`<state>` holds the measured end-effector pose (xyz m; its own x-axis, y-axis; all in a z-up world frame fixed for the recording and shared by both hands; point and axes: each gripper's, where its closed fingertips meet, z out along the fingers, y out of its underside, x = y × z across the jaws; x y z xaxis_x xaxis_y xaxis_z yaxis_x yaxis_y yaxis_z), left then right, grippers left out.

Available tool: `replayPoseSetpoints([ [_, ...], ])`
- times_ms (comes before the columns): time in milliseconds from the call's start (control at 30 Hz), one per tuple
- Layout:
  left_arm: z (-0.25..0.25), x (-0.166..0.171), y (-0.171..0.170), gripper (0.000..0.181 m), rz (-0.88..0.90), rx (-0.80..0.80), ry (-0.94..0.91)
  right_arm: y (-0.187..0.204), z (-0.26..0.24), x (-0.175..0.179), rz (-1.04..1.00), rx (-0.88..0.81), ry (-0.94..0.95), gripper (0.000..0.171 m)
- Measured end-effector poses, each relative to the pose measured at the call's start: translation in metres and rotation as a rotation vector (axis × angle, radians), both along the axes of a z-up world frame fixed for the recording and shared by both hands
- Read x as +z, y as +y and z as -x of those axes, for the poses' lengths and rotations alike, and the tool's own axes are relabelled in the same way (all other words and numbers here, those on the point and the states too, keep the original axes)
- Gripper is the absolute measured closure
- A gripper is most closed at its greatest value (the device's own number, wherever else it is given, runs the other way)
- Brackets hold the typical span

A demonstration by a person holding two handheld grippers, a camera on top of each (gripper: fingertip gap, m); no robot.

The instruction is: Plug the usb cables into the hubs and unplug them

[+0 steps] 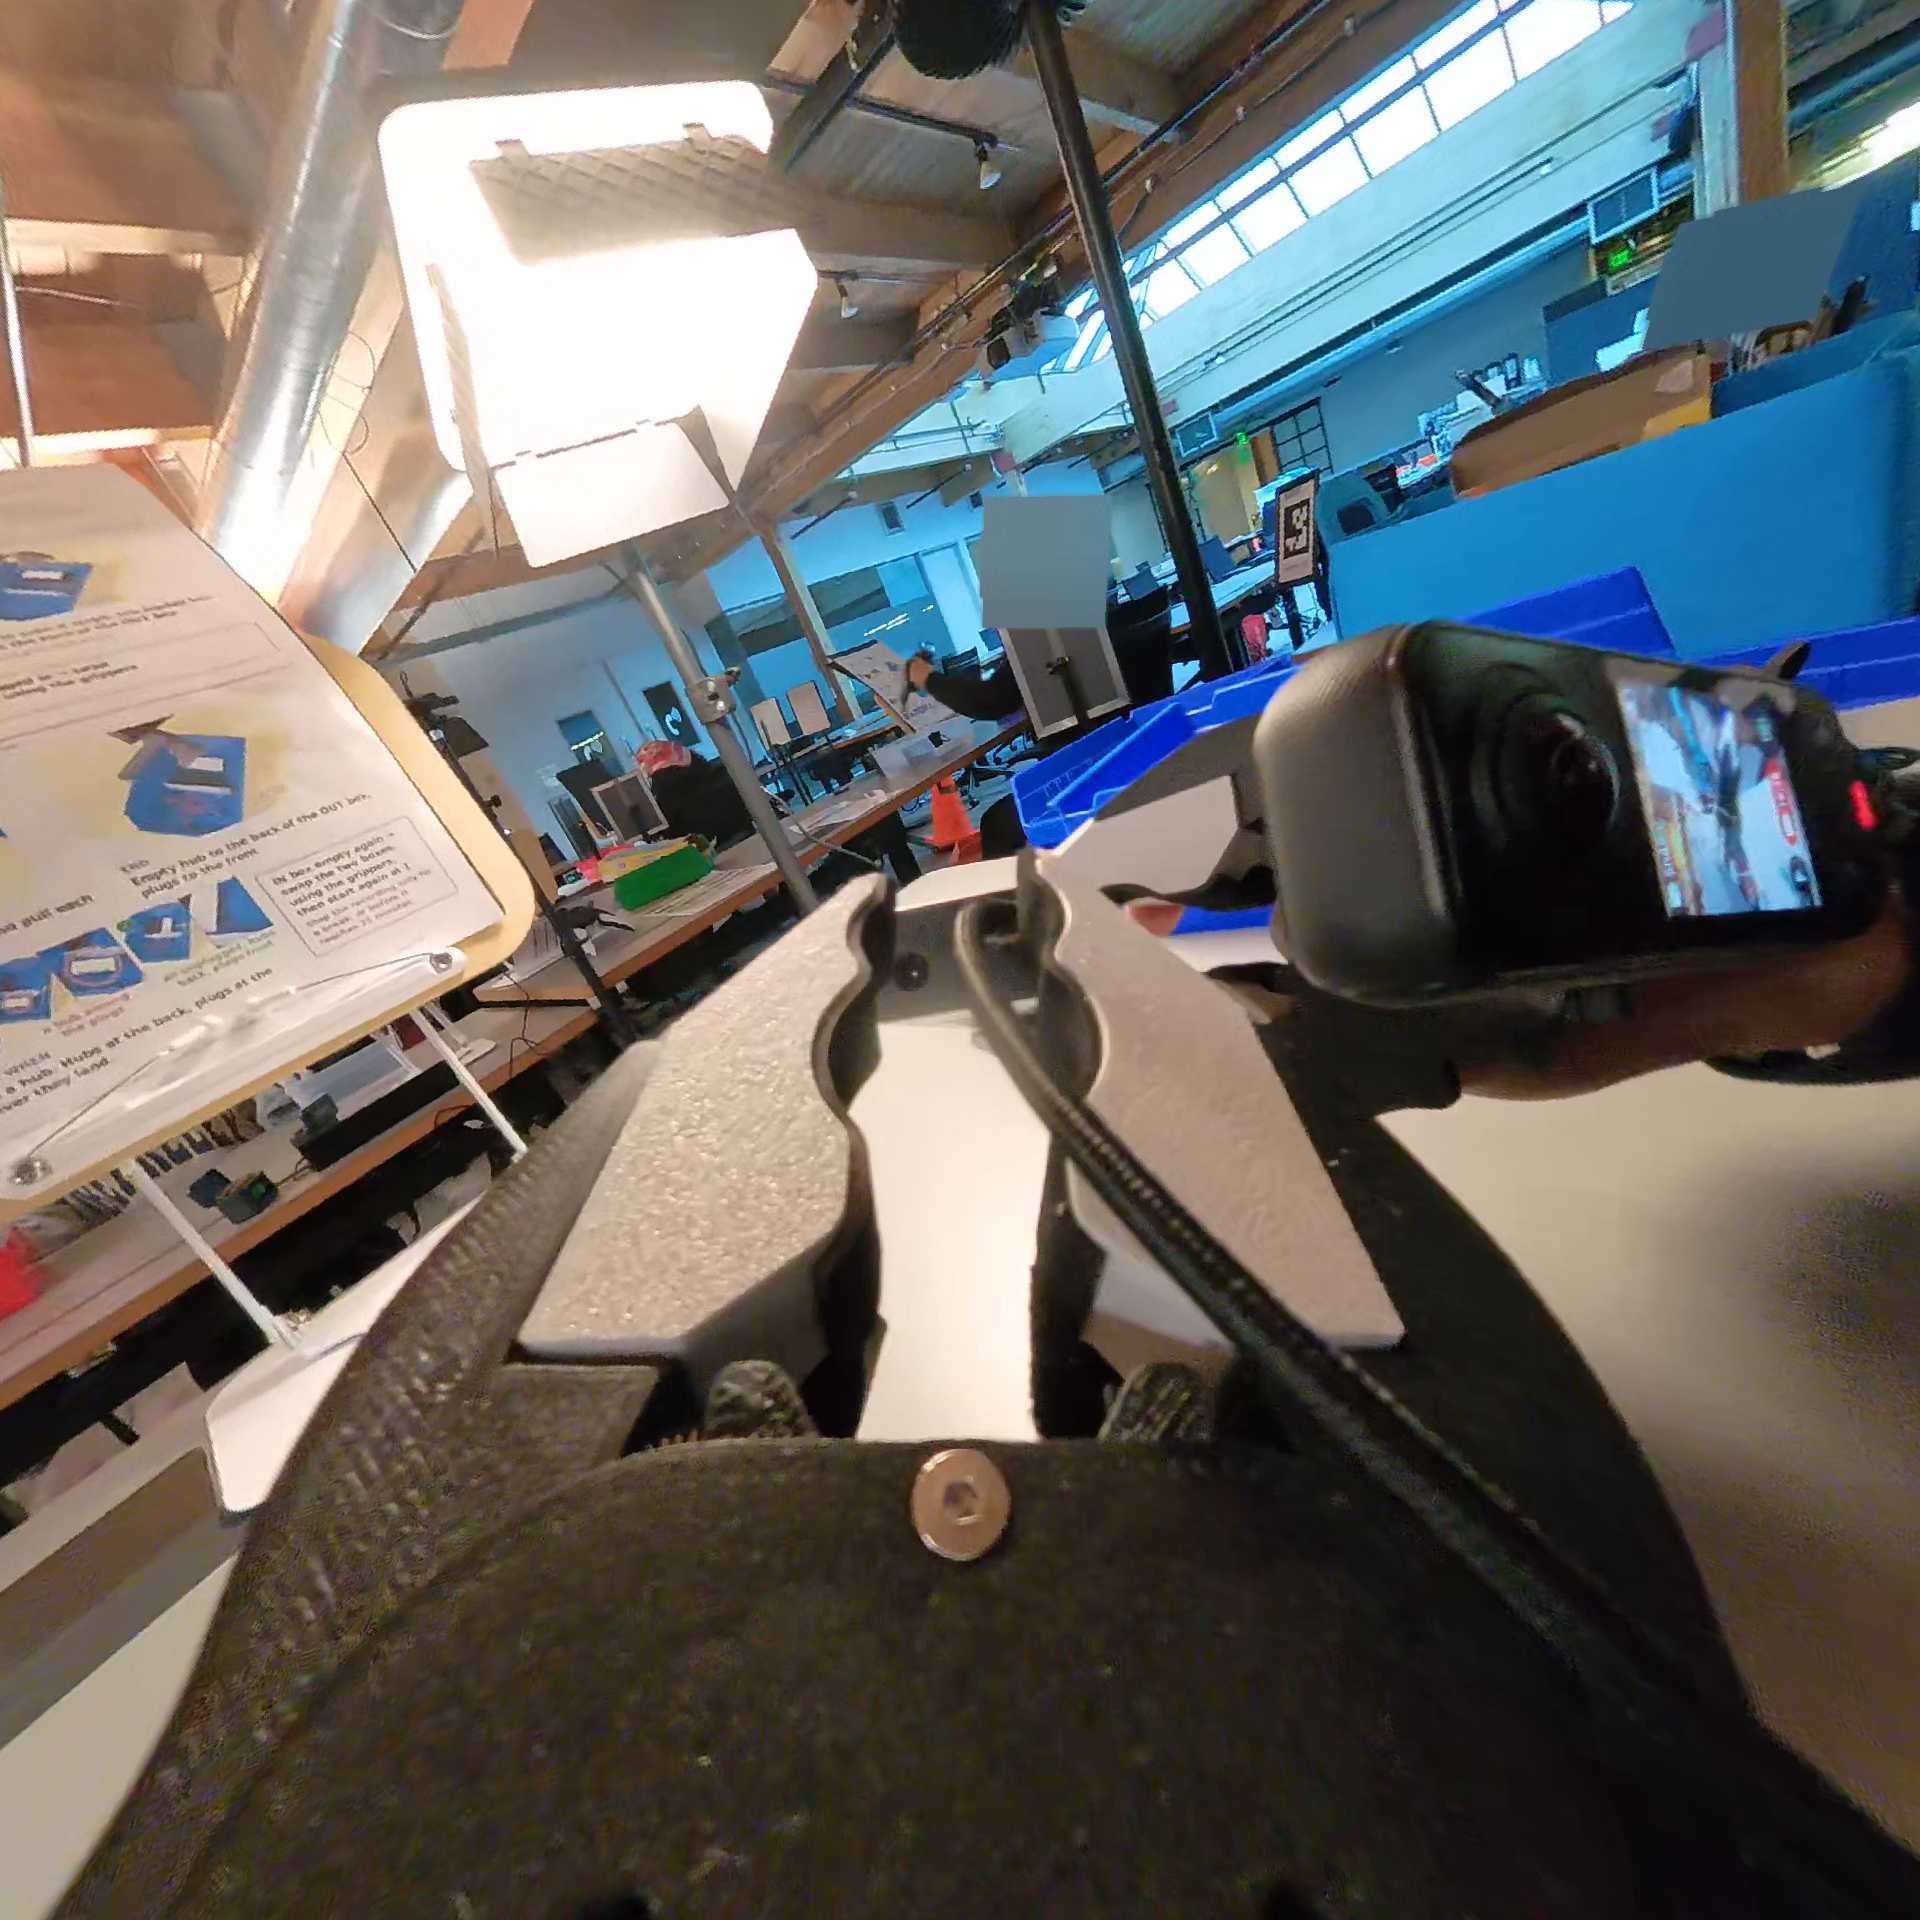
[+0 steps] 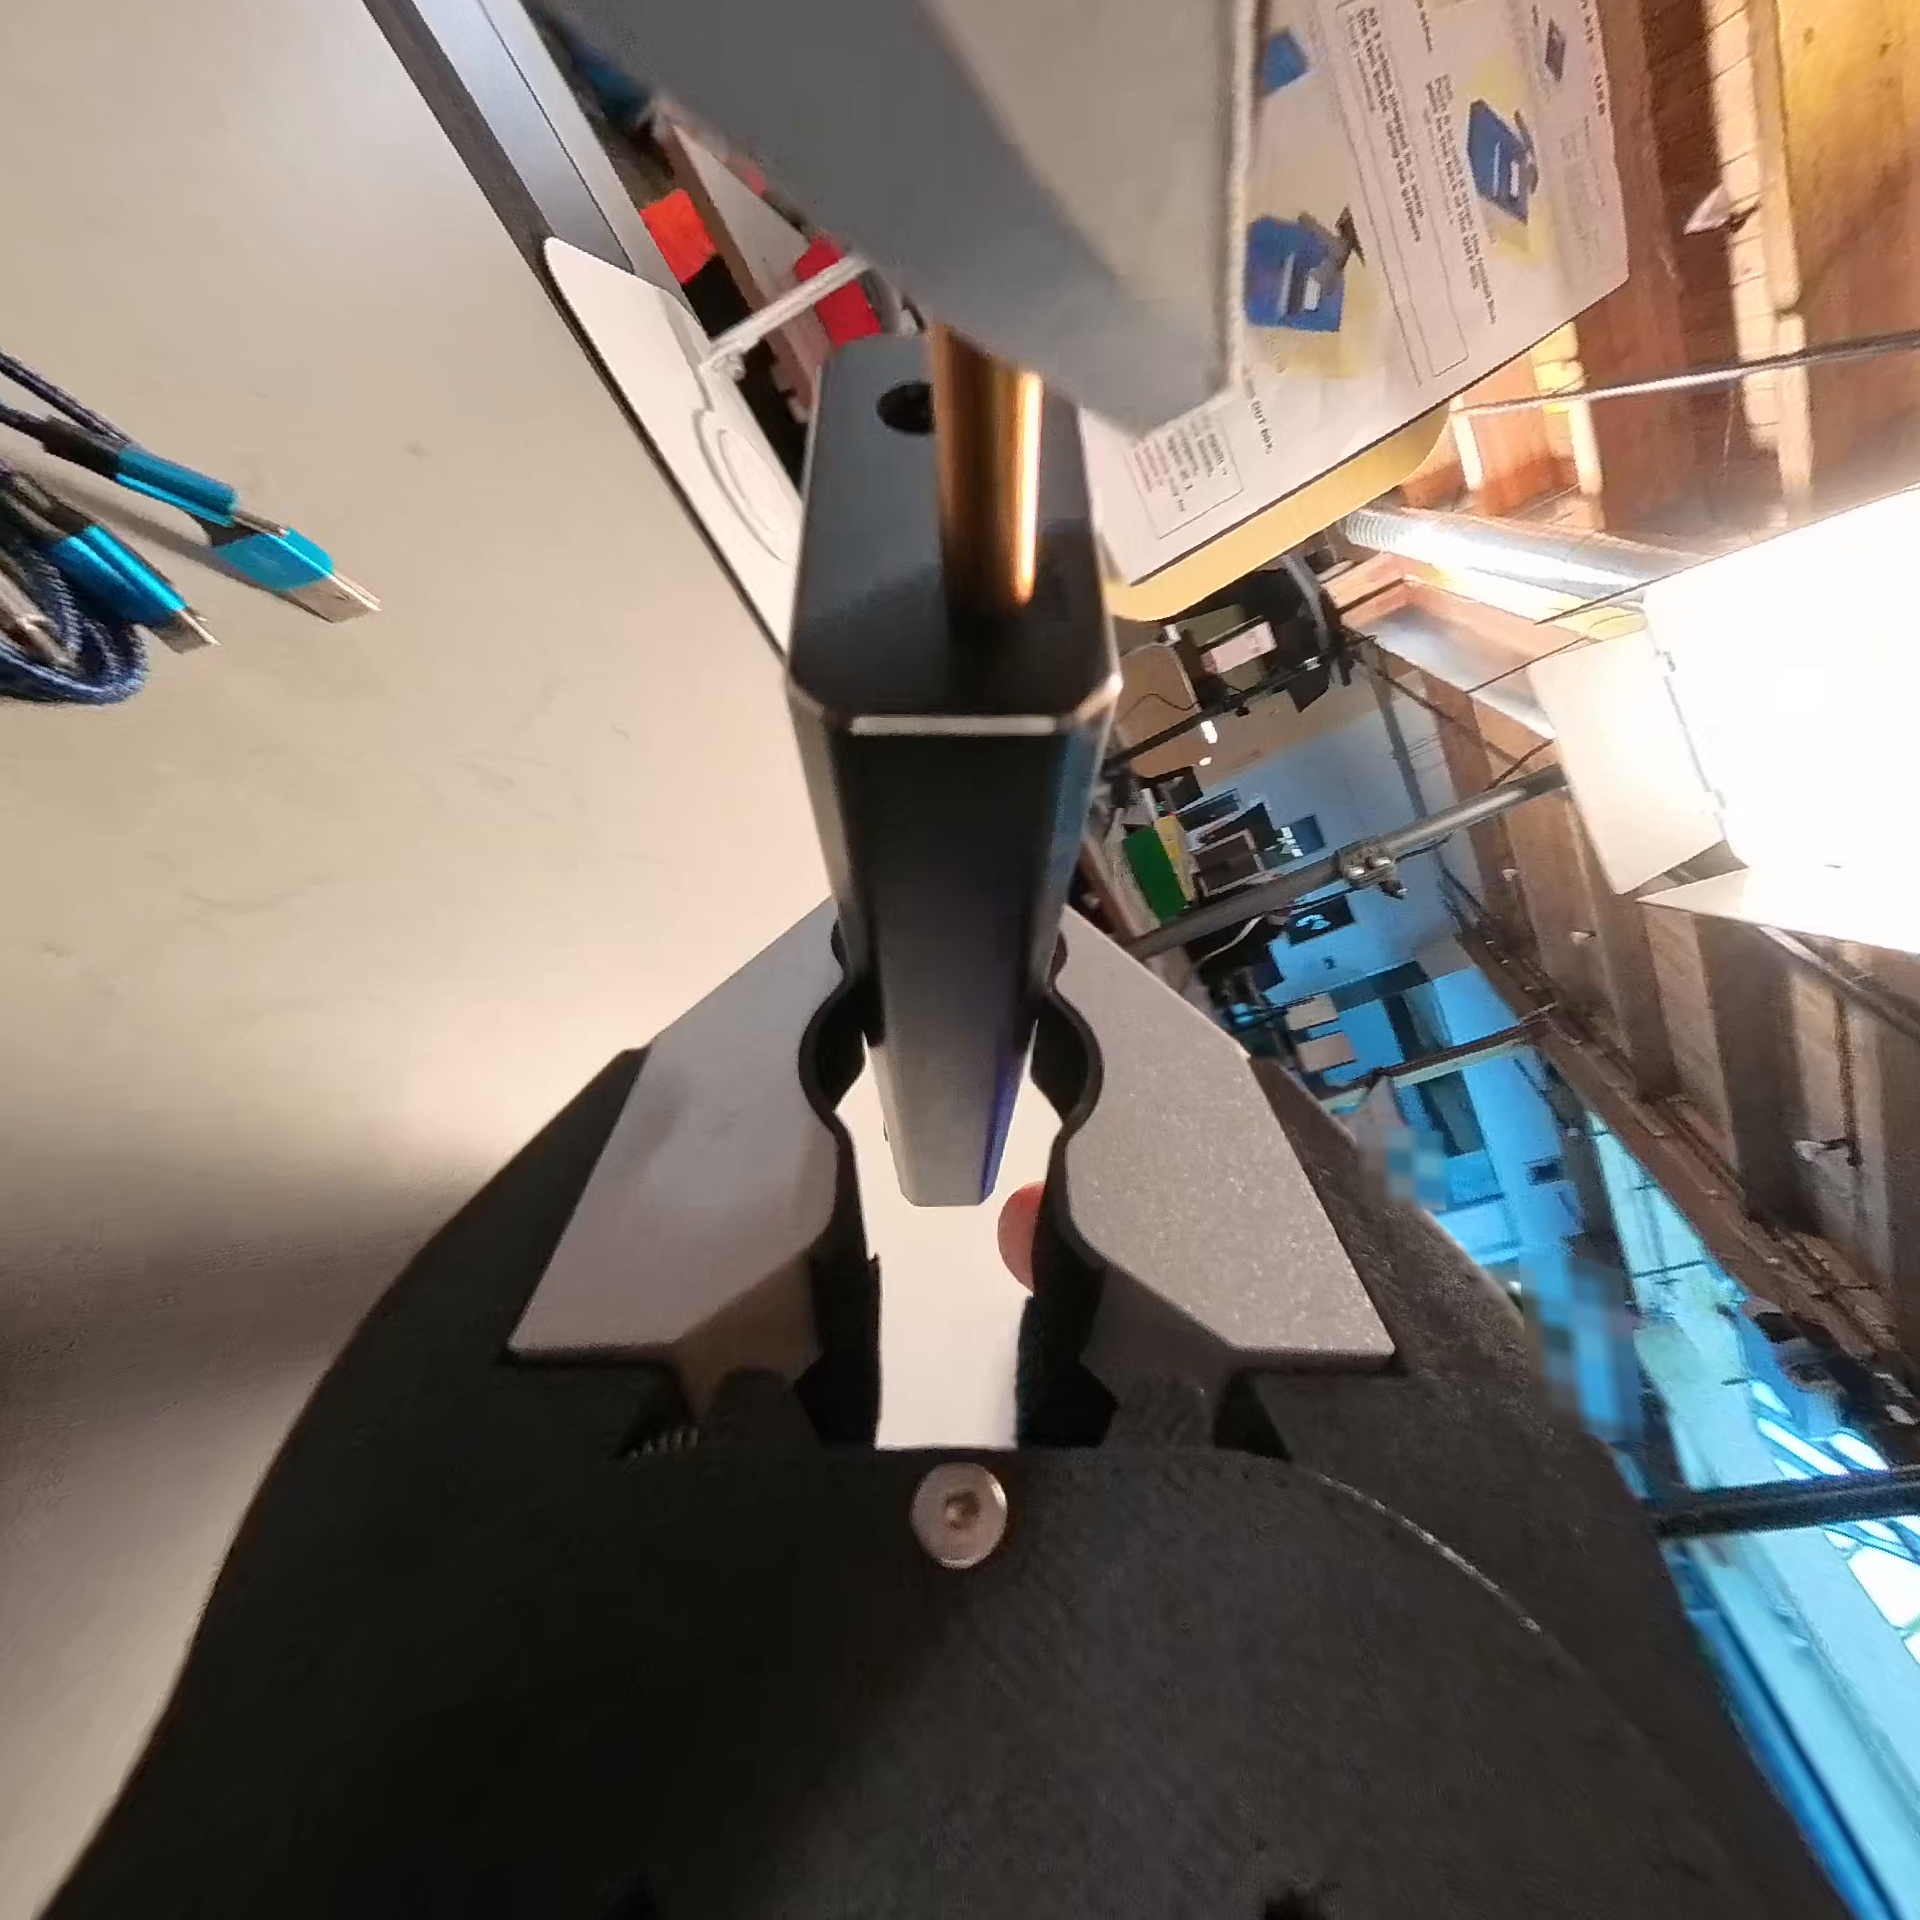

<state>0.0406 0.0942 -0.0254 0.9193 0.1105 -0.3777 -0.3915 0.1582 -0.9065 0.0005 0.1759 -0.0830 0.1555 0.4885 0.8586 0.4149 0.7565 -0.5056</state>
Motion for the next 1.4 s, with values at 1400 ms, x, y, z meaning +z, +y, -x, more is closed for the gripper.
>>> replayPoseSetpoints([
  [1400, -0.041, -0.025, -0.035, 0.118, 0.17, -0.764, -0.05, -0.144, -0.018, -0.026, 0.536, 0.865, -0.2, 0.1],
])
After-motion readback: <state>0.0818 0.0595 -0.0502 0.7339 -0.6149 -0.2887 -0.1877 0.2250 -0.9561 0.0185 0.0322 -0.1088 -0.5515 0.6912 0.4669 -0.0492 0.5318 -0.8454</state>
